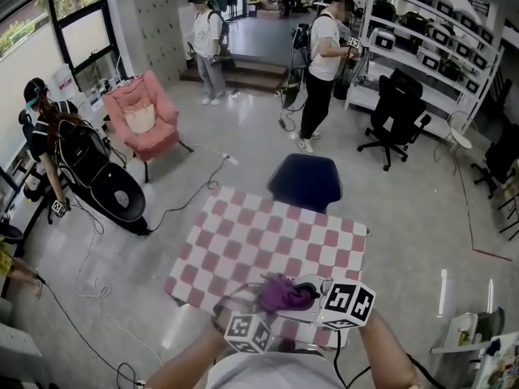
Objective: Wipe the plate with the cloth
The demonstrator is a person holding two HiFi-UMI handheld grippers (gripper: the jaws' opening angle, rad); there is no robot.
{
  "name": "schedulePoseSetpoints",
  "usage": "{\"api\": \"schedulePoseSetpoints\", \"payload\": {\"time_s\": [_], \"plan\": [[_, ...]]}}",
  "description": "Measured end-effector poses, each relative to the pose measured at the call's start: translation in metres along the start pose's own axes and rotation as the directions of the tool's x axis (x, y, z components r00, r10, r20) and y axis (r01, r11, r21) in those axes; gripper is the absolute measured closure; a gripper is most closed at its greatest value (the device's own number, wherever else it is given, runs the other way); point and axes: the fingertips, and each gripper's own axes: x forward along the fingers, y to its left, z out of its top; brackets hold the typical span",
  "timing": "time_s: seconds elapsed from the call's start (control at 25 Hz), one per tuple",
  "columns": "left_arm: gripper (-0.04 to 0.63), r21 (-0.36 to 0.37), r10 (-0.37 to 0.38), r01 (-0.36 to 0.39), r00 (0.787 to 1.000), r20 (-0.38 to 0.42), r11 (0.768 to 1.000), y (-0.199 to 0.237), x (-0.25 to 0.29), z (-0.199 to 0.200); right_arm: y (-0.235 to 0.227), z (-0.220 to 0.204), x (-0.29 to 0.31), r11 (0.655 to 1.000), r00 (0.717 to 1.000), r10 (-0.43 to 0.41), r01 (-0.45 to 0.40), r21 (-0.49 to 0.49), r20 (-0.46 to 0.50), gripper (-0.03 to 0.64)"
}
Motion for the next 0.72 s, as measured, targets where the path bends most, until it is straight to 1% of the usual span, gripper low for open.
{"api": "schedulePoseSetpoints", "payload": {"time_s": [0.16,0.36,0.52,0.72], "plan": [[0.523,0.003,0.012,-0.012,1.000,0.006,1.000,-0.002,-0.003,-0.004,-0.001,-0.004,-0.002,1.000,1.000,0.001,-0.002,0.026,0.019,0.442],[0.525,-0.005,0.045,-0.045,0.999,0.030,0.999,0.001,-0.008,-0.006,-0.007,-0.010,-0.013,0.998,0.999,-0.023,0.020,0.060,0.047,0.442],[0.525,0.018,0.101,-0.102,0.994,0.052,0.995,0.009,-0.017,-0.007,-0.015,-0.016,-0.028,0.995,0.996,-0.048,0.041,0.091,0.071,0.442],[0.525,0.028,0.160,-0.164,0.982,0.095,0.986,0.023,-0.026,-0.005,-0.033,-0.026,-0.050,0.985,0.989,-0.113,0.099,0.145,0.092,0.442]]}}
